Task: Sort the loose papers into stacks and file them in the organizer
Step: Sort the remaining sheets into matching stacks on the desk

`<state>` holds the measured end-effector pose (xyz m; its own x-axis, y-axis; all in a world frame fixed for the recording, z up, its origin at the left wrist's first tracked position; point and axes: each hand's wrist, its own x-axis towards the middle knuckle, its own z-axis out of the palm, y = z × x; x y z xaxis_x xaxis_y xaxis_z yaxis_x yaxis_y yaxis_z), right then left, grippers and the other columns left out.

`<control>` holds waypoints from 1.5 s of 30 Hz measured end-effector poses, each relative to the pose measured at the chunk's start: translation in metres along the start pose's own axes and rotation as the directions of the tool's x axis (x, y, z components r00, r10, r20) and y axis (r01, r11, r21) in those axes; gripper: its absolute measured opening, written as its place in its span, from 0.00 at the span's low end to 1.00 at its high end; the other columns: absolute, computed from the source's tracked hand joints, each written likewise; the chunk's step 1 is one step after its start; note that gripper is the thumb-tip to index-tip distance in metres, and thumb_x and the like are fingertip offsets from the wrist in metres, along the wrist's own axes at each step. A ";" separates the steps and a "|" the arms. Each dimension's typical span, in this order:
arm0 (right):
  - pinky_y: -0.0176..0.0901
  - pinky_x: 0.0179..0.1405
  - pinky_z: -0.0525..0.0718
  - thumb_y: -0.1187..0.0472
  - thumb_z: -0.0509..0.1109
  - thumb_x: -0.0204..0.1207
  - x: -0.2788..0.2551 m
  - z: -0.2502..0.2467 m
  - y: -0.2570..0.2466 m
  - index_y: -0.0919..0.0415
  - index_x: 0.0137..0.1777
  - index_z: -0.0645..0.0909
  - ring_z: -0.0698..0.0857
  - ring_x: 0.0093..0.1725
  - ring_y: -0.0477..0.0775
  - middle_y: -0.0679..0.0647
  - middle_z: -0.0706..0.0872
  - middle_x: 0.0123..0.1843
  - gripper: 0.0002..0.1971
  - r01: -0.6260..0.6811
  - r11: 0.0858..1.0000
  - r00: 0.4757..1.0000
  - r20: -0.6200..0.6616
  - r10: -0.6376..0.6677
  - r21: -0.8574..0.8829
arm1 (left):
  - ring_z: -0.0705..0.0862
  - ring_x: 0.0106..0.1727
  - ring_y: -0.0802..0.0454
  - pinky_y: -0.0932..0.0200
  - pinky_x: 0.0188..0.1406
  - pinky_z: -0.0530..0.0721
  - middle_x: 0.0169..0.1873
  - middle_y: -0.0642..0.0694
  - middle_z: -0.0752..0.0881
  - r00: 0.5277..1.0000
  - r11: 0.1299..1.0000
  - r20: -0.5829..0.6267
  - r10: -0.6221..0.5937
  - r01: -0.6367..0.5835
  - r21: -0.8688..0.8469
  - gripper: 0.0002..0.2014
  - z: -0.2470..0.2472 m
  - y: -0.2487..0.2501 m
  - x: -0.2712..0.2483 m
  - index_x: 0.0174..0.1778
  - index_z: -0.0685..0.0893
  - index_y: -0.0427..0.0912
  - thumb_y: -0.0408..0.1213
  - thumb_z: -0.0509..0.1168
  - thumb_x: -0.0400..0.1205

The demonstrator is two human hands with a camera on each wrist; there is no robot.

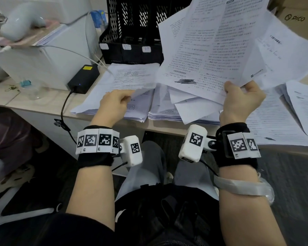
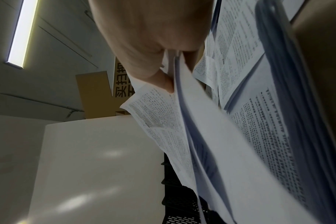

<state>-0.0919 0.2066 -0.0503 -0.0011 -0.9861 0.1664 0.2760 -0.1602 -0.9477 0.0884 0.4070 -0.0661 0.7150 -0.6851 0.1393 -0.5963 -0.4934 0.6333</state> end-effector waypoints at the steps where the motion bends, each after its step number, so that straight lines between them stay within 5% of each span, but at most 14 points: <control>1: 0.41 0.35 0.85 0.75 0.70 0.59 0.000 0.001 0.000 0.54 0.25 0.79 0.80 0.27 0.43 0.39 0.81 0.21 0.14 -0.006 1.000 1.000 0.003 0.006 0.007 | 0.80 0.63 0.37 0.41 0.69 0.75 0.55 0.39 0.87 0.999 0.998 0.001 -0.037 0.037 0.043 0.13 0.000 -0.004 0.001 0.56 0.86 0.42 0.29 0.57 0.84; 4: 0.42 0.41 0.88 0.75 0.70 0.59 0.000 0.004 0.000 0.54 0.29 0.83 0.85 0.33 0.45 0.44 0.87 0.28 0.13 -0.022 0.999 0.999 0.025 0.021 0.039 | 0.79 0.61 0.33 0.37 0.67 0.74 0.52 0.35 0.86 0.991 0.989 0.047 -0.129 0.125 0.074 0.11 0.003 -0.009 0.001 0.50 0.85 0.42 0.32 0.56 0.85; 8: 0.38 0.36 0.83 0.77 0.71 0.60 -0.003 0.007 0.001 0.56 0.29 0.83 0.83 0.32 0.47 0.47 0.86 0.29 0.13 -0.069 0.995 0.996 0.068 0.064 0.069 | 0.77 0.68 0.36 0.43 0.72 0.73 0.63 0.38 0.83 0.969 0.974 0.109 -0.221 0.214 0.068 0.20 0.011 -0.015 -0.001 0.65 0.83 0.48 0.28 0.54 0.83; 13: 0.36 0.36 0.83 0.79 0.71 0.64 -0.006 0.008 0.002 0.58 0.31 0.83 0.83 0.31 0.46 0.48 0.85 0.29 0.14 -0.105 0.990 0.990 0.109 0.095 0.090 | 0.73 0.73 0.40 0.44 0.77 0.68 0.68 0.42 0.80 0.946 0.964 0.187 -0.265 0.256 0.070 0.30 0.015 -0.017 -0.001 0.69 0.79 0.53 0.22 0.52 0.76; 16: 0.37 0.37 0.83 0.80 0.71 0.64 -0.007 0.008 0.003 0.59 0.32 0.84 0.83 0.32 0.47 0.48 0.85 0.29 0.14 -0.113 0.989 0.986 0.130 0.100 0.097 | 0.62 0.80 0.39 0.33 0.79 0.57 0.78 0.47 0.70 0.924 0.952 0.235 -0.303 0.283 0.117 0.33 0.016 -0.019 0.001 0.71 0.76 0.59 0.22 0.53 0.75; 20: 0.37 0.38 0.84 0.80 0.71 0.65 -0.006 0.005 0.001 0.58 0.33 0.84 0.84 0.32 0.46 0.48 0.86 0.30 0.14 -0.117 0.987 0.984 0.148 0.101 0.107 | 0.41 0.85 0.44 0.28 0.79 0.38 0.84 0.50 0.53 0.873 0.942 0.375 -0.312 0.232 0.243 0.36 0.007 0.002 -0.006 0.81 0.57 0.60 0.30 0.62 0.80; 24: 0.41 0.41 0.87 0.80 0.71 0.66 -0.005 -0.001 -0.004 0.58 0.33 0.85 0.86 0.36 0.50 0.49 0.88 0.32 0.14 -0.126 0.980 0.983 0.151 0.102 0.152 | 0.45 0.85 0.51 0.40 0.84 0.45 0.84 0.49 0.52 0.951 0.982 0.272 -0.148 0.174 -0.070 0.39 -0.008 0.027 -0.002 0.82 0.55 0.56 0.39 0.64 0.75; 26: 0.45 0.45 0.88 0.80 0.72 0.66 -0.004 -0.004 -0.007 0.58 0.34 0.85 0.87 0.39 0.53 0.51 0.88 0.34 0.14 -0.141 0.973 0.981 0.157 0.113 0.181 | 0.60 0.82 0.54 0.51 0.81 0.58 0.80 0.52 0.65 0.986 0.910 0.137 -0.099 0.145 -0.387 0.30 -0.008 0.043 0.004 0.79 0.65 0.51 0.35 0.58 0.79; 28: 0.46 0.47 0.88 0.79 0.72 0.67 -0.003 -0.009 -0.011 0.60 0.36 0.85 0.87 0.40 0.53 0.52 0.90 0.35 0.13 -0.158 0.963 0.976 0.181 0.119 0.218 | 0.74 0.68 0.58 0.55 0.74 0.68 0.62 0.56 0.82 0.990 0.780 0.046 -0.137 0.136 -0.611 0.14 -0.003 0.059 0.006 0.60 0.81 0.48 0.38 0.56 0.82; 30: 0.45 0.46 0.88 0.79 0.71 0.69 -0.002 -0.014 -0.013 0.61 0.38 0.85 0.88 0.40 0.51 0.50 0.90 0.35 0.12 -0.176 0.954 0.970 0.207 0.126 0.245 | 0.80 0.55 0.57 0.55 0.66 0.78 0.45 0.58 0.83 0.982 0.673 0.044 -0.185 0.159 -0.723 0.12 0.003 0.074 0.006 0.44 0.80 0.52 0.44 0.53 0.87; 33: 0.43 0.47 0.87 0.79 0.71 0.70 -0.001 -0.022 -0.017 0.61 0.41 0.85 0.88 0.40 0.49 0.48 0.91 0.35 0.11 -0.177 0.954 0.963 0.244 0.117 0.240 | 0.86 0.54 0.57 0.56 0.54 0.87 0.51 0.53 0.87 0.981 0.480 0.118 -0.156 0.180 -0.859 0.16 0.013 0.085 0.004 0.52 0.82 0.51 0.49 0.49 0.88; 36: 0.41 0.47 0.87 0.77 0.71 0.71 0.001 -0.033 -0.020 0.62 0.43 0.84 0.88 0.39 0.46 0.46 0.91 0.35 0.10 -0.176 0.958 0.959 0.260 0.115 0.227 | 0.85 0.62 0.51 0.51 0.60 0.86 0.63 0.46 0.85 0.979 0.276 0.185 -0.082 0.201 -0.940 0.21 0.021 0.095 0.002 0.64 0.80 0.46 0.51 0.47 0.88; 40: 0.37 0.44 0.86 0.75 0.70 0.74 0.007 -0.051 -0.021 0.62 0.45 0.84 0.89 0.39 0.44 0.45 0.91 0.36 0.08 -0.182 0.960 0.954 0.273 0.121 0.211 | 0.84 0.65 0.48 0.49 0.66 0.82 0.65 0.43 0.84 0.979 0.193 0.196 -0.062 0.204 -0.960 0.24 0.029 0.109 -0.001 0.71 0.76 0.40 0.51 0.49 0.87; 45: 0.39 0.47 0.87 0.72 0.68 0.77 0.014 -0.072 -0.022 0.62 0.48 0.84 0.90 0.44 0.47 0.47 0.92 0.40 0.06 -0.198 0.959 0.945 0.298 0.132 0.203 | 0.91 0.48 0.51 0.55 0.43 0.90 0.44 0.46 0.92 0.960 0.113 0.279 0.002 0.277 -0.954 0.22 0.038 0.126 -0.003 0.49 0.89 0.43 0.48 0.51 0.88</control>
<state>-0.1673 0.1930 -0.0468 0.3221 -0.9399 0.1133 0.4600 0.0508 -0.8865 -0.0032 0.3268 -0.0153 0.5834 -0.8084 -0.0778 0.4794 0.2655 0.8364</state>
